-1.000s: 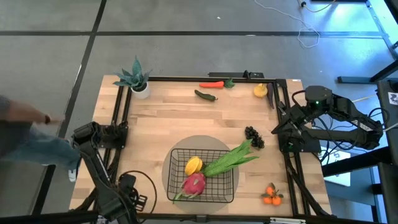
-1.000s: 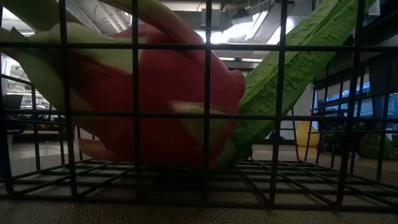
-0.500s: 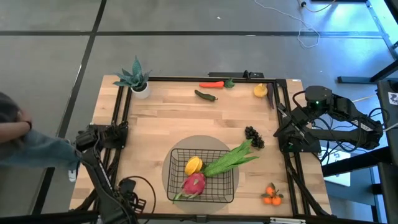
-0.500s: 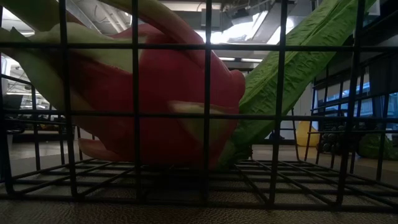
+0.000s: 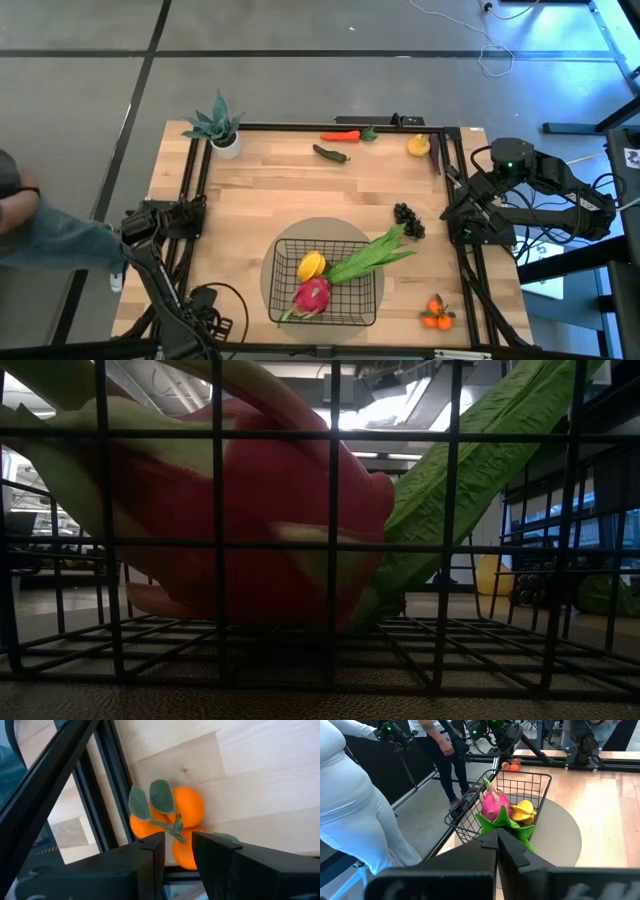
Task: Build produce basket
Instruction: Put the left bunch of oranges into the black mesh basket
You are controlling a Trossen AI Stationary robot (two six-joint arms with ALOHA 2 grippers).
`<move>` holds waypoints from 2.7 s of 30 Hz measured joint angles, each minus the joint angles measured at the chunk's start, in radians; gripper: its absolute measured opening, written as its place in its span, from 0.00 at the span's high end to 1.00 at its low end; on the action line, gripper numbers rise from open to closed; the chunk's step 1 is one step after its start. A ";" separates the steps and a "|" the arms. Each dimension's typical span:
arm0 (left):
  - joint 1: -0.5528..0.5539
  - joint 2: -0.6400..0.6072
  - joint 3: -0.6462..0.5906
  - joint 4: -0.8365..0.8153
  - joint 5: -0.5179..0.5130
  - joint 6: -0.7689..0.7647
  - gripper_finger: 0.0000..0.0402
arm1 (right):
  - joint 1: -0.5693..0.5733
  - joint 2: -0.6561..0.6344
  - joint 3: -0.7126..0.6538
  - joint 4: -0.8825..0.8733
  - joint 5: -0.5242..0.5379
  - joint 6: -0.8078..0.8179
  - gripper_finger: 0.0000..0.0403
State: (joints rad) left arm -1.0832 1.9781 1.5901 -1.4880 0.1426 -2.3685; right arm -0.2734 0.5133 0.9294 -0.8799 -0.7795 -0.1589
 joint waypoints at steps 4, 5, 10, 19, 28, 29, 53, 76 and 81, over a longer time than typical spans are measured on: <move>0.000 0.000 -0.030 0.016 0.001 0.006 0.79 | 0.000 0.000 0.000 0.000 0.000 0.000 1.00; 0.000 0.000 -0.035 0.016 0.001 0.006 0.79 | 0.000 0.000 0.000 0.000 0.000 0.000 1.00; 0.000 0.000 -0.064 0.050 0.001 0.013 0.79 | 0.000 0.000 0.000 0.000 0.015 0.033 1.00; 0.003 0.000 -0.110 0.118 0.009 0.023 0.81 | 0.000 0.000 0.000 0.001 0.053 0.052 1.00; 0.008 0.000 -0.110 0.114 0.009 0.102 0.98 | 0.000 0.000 0.000 0.057 0.055 0.051 1.00; 0.009 0.000 -0.110 0.114 0.008 0.103 0.99 | 0.000 0.000 0.000 0.062 0.055 0.051 1.00; 0.185 -0.005 0.315 -0.082 -0.352 0.422 1.00 | 0.000 0.000 0.000 0.061 -0.035 0.006 1.00; 0.496 0.000 0.585 -0.044 -0.498 1.153 1.00 | 0.000 0.000 0.000 0.060 -0.026 -0.010 1.00; 0.560 0.020 0.528 0.101 -0.476 1.287 1.00 | 0.000 0.000 0.000 0.058 -0.026 -0.009 1.00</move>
State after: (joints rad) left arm -0.5229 1.9978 2.1181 -1.3869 -0.3339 -1.0812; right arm -0.2736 0.5129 0.9291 -0.8218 -0.8055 -0.1681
